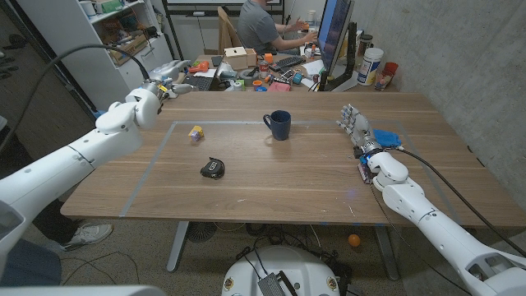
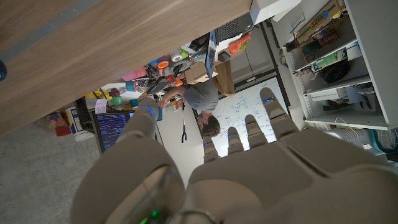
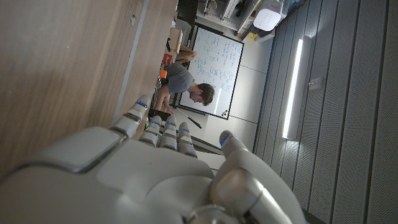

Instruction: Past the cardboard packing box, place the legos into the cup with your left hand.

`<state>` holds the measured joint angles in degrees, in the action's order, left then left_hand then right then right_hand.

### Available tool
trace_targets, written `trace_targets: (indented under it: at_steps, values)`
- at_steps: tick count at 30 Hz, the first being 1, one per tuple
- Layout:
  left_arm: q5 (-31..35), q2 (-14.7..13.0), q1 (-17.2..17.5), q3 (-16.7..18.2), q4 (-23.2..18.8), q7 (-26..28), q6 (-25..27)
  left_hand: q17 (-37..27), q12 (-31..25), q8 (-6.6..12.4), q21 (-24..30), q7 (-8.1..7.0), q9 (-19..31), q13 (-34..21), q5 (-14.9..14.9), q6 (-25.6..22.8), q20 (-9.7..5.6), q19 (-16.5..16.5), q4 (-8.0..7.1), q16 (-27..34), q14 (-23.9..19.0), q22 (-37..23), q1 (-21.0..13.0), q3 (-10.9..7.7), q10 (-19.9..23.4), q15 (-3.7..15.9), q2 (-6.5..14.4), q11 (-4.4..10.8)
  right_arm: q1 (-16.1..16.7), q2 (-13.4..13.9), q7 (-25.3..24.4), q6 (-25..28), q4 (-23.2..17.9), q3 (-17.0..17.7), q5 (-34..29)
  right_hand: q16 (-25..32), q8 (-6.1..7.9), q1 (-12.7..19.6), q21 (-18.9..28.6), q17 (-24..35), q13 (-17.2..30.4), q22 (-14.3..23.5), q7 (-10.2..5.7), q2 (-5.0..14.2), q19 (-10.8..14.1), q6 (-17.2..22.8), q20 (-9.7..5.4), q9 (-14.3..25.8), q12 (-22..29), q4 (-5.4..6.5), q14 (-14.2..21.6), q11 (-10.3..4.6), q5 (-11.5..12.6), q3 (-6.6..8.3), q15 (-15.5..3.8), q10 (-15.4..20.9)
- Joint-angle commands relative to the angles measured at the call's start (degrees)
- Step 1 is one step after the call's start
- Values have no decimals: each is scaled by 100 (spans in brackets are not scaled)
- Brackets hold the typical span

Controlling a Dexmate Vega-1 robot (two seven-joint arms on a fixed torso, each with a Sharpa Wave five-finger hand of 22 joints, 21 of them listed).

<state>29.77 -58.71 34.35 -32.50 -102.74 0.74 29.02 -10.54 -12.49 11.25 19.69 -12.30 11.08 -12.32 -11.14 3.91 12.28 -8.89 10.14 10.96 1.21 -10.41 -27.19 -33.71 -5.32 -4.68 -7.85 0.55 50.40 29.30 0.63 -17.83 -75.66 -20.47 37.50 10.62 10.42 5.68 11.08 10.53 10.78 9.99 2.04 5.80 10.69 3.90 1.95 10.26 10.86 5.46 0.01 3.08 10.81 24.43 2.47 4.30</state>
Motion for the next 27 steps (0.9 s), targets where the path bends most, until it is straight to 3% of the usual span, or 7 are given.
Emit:
trace_targets:
  at_steps: [1,10,27]
  values:
    - [465,-40,-190,-236,-145,-766,236,-25,3,18,-23,-26,12,-21,-73,84,2,-46,14,-15,51,-13,-93,59,-50,-81,-94,-60,-34,-12,72,-62,85,7,18,52,47,-36,47,28,12,20,18,-7,54,50,21,20,34,28,2,-22,34,-4,19,48]
    - [602,-8,-190,-315,-125,-1180,317,-31,26,-21,-119,-23,16,-52,-204,340,5,-33,-2,-32,195,-19,-445,204,-231,-54,-197,-121,-32,-7,104,-87,88,18,33,55,49,-53,49,29,12,20,24,-13,60,56,22,20,34,38,12,-22,37,-14,22,51]
    - [413,122,-54,-314,156,-1079,312,-38,-8,10,-144,-24,25,-75,-243,363,-1,-106,-50,15,126,-27,-533,346,-230,-55,-227,-158,-56,-8,68,-86,55,-1,-17,60,49,-89,51,28,12,20,25,-33,66,60,32,20,36,53,30,-34,45,-36,29,61]
